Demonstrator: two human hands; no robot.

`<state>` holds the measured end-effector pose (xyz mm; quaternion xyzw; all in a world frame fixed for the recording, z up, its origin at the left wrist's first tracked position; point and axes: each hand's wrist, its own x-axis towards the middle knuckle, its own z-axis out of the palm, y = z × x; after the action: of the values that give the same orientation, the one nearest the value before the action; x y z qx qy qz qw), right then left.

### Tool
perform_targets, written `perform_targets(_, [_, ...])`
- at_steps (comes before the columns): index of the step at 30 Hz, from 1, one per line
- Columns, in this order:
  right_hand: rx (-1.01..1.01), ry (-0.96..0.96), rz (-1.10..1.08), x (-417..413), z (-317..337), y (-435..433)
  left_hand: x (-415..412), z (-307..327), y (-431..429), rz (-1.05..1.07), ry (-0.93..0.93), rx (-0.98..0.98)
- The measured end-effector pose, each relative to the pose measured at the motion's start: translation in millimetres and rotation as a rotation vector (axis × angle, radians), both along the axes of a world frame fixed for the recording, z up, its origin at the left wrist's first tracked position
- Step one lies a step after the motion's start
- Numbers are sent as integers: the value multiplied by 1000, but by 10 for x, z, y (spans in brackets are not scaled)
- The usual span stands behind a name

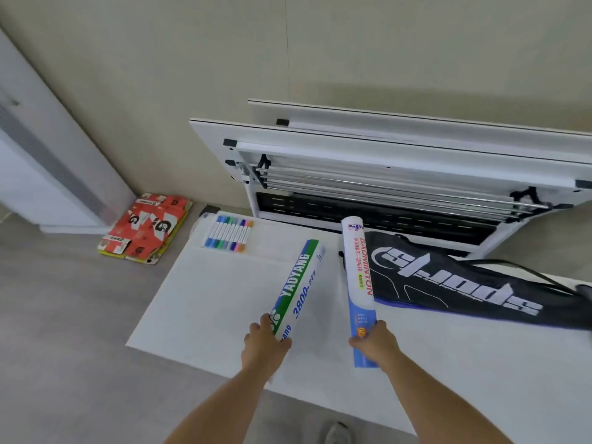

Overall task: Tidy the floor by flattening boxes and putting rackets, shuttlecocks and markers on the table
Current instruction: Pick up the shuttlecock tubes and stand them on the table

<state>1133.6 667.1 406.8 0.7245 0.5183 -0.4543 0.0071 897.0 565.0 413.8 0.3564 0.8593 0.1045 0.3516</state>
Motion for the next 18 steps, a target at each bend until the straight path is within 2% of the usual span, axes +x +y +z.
perform_targets(10, [-13, -51, -37, -86, -374, -49, -107, -398, -57, -84, 102, -3])
perform_targets(15, [-56, -96, -37, -172, -448, -51, -327, -486, -164, -139, 138, -73])
perform_targets(18, [-42, -72, -116, -251, -462, 38, -455, -528, -347, -189, 134, -145])
